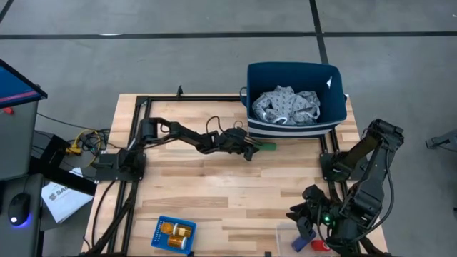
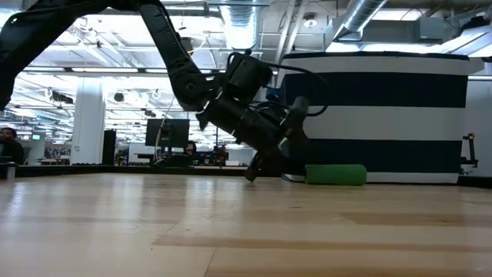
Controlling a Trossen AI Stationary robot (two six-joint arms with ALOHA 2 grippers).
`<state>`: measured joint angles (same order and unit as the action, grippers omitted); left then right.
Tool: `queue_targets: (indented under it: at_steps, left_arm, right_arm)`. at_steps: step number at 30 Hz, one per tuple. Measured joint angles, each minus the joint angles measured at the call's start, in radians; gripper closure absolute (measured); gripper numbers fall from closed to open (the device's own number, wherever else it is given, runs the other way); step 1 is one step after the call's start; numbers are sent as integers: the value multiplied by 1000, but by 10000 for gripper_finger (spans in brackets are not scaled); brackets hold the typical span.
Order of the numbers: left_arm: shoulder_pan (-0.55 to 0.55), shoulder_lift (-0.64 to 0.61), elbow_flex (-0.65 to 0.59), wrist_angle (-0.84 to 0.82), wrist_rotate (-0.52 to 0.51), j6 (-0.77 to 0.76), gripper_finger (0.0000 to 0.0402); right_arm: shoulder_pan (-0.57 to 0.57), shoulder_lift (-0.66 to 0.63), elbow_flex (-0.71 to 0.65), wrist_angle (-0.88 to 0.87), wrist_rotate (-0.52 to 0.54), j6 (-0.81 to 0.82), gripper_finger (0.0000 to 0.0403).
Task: Pick & place medical supplies in basket/bin
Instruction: Put the green bandage into the transparent bin
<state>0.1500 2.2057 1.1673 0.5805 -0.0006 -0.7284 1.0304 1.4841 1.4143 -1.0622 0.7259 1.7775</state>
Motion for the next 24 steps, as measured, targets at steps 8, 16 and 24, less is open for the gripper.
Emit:
queue_targets:
  at_steps: [8,16,24]
  left_arm:
    - [-2,13,29,-45,-23,2,252]
    - [-1,13,28,-52,-38,6,389]
    - [-10,1,22,-15,47,15,399]
  right_arm:
    - [18,0,0,1,0,11,260]
    - [23,0,0,-4,0,3,260]
    - [23,0,0,0,4,3,260]
